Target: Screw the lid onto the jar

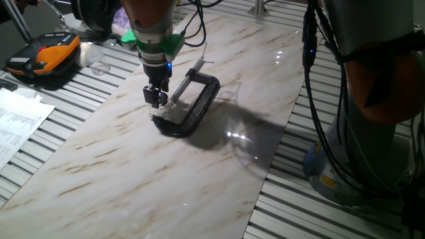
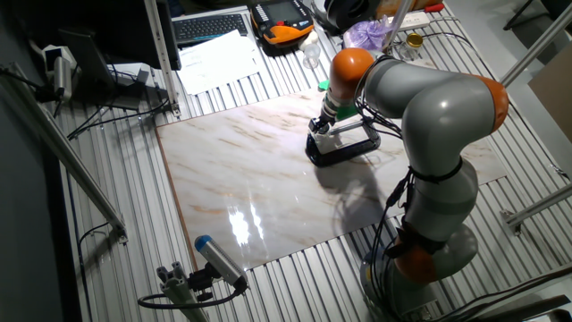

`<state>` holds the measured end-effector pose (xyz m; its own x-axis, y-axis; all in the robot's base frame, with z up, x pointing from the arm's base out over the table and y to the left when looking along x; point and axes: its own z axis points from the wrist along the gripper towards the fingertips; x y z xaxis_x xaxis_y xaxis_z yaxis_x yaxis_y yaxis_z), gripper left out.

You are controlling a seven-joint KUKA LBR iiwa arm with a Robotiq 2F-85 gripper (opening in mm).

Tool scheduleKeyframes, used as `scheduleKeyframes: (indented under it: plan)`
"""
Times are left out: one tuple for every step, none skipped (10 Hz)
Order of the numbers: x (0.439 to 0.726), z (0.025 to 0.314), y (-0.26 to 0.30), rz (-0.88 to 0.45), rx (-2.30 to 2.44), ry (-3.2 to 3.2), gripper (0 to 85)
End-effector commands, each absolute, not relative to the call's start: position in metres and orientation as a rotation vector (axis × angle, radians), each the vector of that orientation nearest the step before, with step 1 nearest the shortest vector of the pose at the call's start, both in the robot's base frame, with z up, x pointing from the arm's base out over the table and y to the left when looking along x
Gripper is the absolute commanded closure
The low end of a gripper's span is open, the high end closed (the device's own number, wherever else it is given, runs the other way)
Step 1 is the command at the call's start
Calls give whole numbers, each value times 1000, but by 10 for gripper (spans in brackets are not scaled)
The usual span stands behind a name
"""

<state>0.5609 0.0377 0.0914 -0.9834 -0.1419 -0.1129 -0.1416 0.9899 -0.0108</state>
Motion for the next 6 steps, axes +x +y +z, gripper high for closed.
scheduleKeyframes:
  plan:
    - [561,91,38,-4,-216,3021,170]
    - [561,91,37,-5,-216,3022,170]
    - [561,91,37,-5,-212,3028,170]
    - [561,91,37,-13,-212,3033,170]
    - [561,91,37,-11,-212,3041,170]
    - [561,90,38,-13,-209,3052,170]
